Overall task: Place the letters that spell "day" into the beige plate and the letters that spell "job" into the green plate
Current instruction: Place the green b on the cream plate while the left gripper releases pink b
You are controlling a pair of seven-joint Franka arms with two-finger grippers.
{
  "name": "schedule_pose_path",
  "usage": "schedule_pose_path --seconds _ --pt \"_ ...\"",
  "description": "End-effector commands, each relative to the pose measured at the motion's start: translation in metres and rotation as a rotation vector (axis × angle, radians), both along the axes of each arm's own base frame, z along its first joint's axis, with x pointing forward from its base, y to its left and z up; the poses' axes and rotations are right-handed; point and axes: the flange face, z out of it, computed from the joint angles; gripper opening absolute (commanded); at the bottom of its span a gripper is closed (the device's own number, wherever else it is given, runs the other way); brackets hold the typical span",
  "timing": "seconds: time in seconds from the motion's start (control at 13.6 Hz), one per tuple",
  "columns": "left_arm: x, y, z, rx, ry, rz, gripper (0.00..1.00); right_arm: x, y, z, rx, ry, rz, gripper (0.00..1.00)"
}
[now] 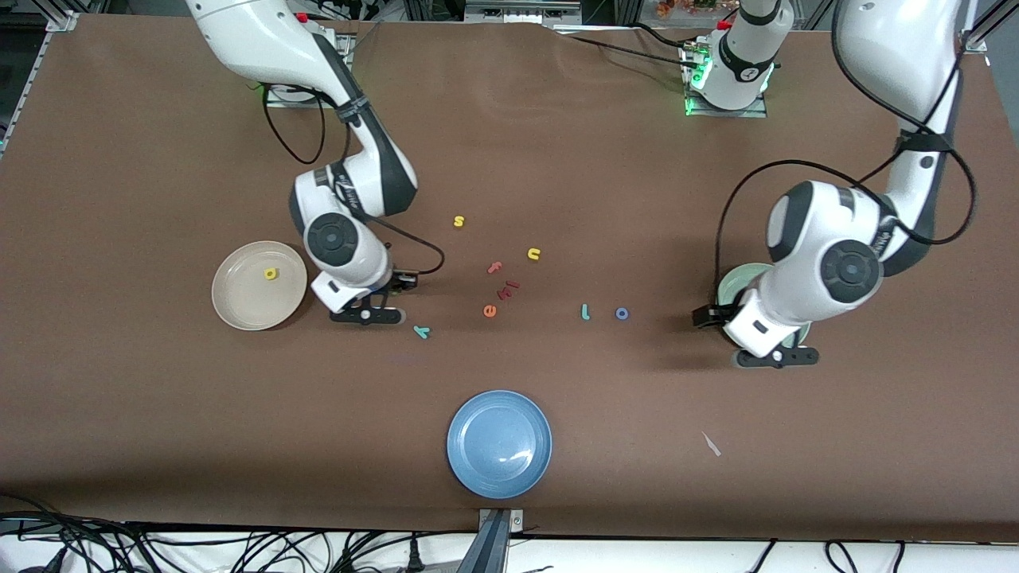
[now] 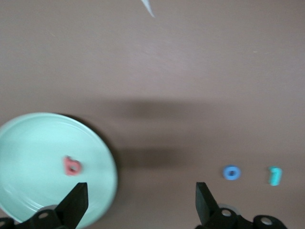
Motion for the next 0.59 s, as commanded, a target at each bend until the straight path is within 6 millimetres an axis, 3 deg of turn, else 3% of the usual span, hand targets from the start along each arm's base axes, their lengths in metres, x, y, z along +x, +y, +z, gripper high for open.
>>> schedule_pose_path --seconds 0.0,0.22,0.51 --pt "-0.004 -0.035 -0.013 0.023 0.008 0.062 0.99 -0.012 -0.042 0.016 0.001 0.017 0.092 0.09" --pt "-0.002 -0.050 -0.014 0.018 -0.010 0.090 0.99 -0.019 -0.093 0.023 0.011 0.006 0.174 0.09" --pt "-0.003 -0.052 -0.011 0.016 -0.016 0.090 0.99 -0.031 -0.168 0.013 0.015 -0.026 0.300 0.10"
